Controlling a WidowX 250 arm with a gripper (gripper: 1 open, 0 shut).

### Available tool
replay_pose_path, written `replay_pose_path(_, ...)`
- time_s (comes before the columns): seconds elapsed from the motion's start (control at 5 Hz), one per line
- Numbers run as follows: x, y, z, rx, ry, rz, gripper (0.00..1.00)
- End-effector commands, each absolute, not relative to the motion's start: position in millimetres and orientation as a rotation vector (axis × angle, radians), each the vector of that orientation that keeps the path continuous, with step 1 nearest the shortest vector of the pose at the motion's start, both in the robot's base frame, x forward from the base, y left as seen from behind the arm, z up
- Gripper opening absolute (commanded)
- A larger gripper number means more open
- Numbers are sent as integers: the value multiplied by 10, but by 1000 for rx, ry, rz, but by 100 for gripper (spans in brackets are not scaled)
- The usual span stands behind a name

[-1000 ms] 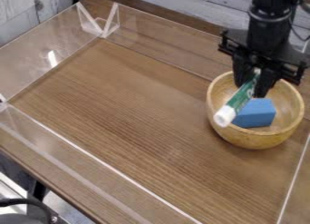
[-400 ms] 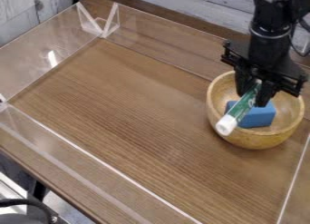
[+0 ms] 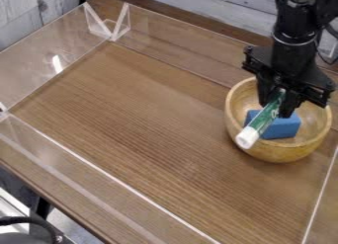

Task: Put the green marker in the brown bowl

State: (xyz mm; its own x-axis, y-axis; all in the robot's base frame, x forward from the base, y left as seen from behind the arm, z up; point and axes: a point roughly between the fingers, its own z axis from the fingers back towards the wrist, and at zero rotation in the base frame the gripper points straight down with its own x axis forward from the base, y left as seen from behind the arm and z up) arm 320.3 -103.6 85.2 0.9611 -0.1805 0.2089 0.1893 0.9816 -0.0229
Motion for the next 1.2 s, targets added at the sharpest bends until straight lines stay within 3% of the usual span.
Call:
replay_pose_path(0.0,3254,-1007,1077,-54,-265,-185,0)
replay_pose_path(0.2,3246,-979,1112,-56,-264,-186,100)
replay_pose_path(0.4,3246,-945,1181,-55,-269,-186,0)
replay_pose_path(0.6,3232,-934,1211,-63,-266,-185,100)
replay_pose_path(1.0,3201,-905,1267,-74,-253,-182,100)
